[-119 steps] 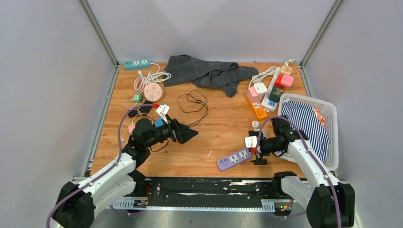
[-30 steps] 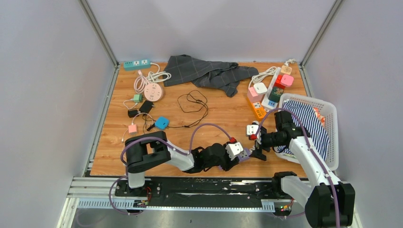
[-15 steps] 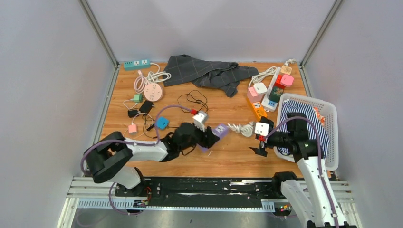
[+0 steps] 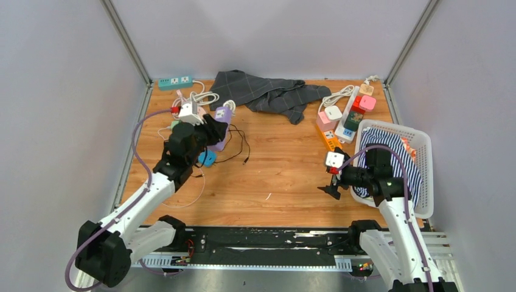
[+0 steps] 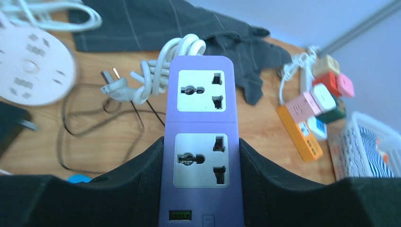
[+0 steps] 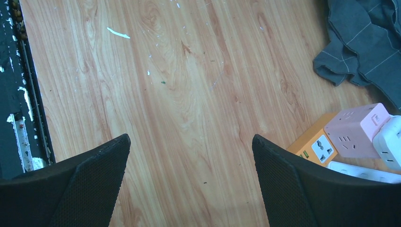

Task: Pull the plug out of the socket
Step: Place the socket at the center of the board, then reset both arms

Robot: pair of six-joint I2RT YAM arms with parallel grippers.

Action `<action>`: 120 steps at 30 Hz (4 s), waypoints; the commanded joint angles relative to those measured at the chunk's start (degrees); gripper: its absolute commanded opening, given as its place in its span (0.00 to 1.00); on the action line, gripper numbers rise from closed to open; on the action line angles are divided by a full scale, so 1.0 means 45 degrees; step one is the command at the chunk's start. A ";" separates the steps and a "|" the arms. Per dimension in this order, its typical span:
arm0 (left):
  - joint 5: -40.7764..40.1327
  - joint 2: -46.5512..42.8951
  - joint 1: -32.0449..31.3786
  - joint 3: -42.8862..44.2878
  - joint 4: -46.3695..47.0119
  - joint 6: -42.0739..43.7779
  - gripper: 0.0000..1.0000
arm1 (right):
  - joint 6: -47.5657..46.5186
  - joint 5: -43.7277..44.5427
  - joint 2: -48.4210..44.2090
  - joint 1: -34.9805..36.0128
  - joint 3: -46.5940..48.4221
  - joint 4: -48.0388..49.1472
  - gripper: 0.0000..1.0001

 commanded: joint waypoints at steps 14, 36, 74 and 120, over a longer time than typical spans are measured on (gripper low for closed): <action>-0.0809 0.2950 0.3902 0.6273 -0.5720 0.1762 0.00 | -0.0551 0.0040 0.0198 -0.0160 -0.0311 -0.0171 1.00; 0.2403 1.0036 0.7348 0.8846 -0.7976 0.1444 0.38 | -0.0668 0.0253 0.0711 -0.0197 -0.0276 -0.0330 1.00; -0.1524 -0.4477 -0.2457 0.4660 -0.7832 0.8524 1.00 | 0.7522 0.2704 -0.3206 -0.1180 0.3395 0.1345 1.00; -0.0438 -0.6840 -0.2484 0.1610 -0.7888 0.7870 1.00 | 1.3118 0.7853 -0.4586 -0.3148 0.0922 0.4069 1.00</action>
